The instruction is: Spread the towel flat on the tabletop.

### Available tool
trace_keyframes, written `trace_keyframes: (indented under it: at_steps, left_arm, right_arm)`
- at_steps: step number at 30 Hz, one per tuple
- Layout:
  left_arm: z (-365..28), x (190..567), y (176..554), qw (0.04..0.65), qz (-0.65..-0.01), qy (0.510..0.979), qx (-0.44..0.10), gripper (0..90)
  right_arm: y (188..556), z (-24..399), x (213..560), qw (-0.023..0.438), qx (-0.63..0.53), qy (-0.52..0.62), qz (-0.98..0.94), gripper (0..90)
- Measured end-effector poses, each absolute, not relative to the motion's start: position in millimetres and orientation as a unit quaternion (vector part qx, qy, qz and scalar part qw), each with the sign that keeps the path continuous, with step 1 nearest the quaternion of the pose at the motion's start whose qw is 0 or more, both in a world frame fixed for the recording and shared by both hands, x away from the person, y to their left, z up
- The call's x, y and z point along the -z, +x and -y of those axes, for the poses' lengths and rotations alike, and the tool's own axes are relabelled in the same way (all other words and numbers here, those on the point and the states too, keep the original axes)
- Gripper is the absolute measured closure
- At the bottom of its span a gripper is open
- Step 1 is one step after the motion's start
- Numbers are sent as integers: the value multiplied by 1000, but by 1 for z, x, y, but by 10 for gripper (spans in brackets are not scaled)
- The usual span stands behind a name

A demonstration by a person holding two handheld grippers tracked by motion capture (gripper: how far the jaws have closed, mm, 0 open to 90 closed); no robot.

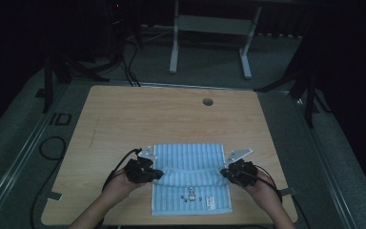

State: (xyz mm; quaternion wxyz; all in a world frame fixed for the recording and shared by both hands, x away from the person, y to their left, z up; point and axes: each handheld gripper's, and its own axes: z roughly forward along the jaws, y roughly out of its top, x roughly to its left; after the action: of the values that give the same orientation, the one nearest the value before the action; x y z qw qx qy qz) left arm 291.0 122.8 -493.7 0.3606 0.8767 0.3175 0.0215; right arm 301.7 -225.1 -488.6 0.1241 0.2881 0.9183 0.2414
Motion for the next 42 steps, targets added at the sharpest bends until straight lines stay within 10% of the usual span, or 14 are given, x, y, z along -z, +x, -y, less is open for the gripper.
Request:
trace_keyframes:
  at_steps: [3,9,16,35,39,42]
  left_arm:
    - [-128,479,278,381,-299,875,-5,854]
    - [-132,486,232,339,-230,909,81,498]
    - [-126,499,237,335,-246,908,50,455]
    - [-91,522,284,225,-207,951,51,481]
    - [-94,521,280,240,-221,945,30,807]
    - [-100,512,272,249,-209,944,48,816]
  right_arm:
    - [288,226,472,147,-253,282,-914,873]
    - [207,251,464,85,-290,261,-917,654]
    - [224,243,480,95,-265,289,-915,587]
    - [244,243,500,82,-249,303,-916,587]
    - [245,246,501,83,-249,306,-915,587]
    - [244,247,499,85,-251,309,-913,588]
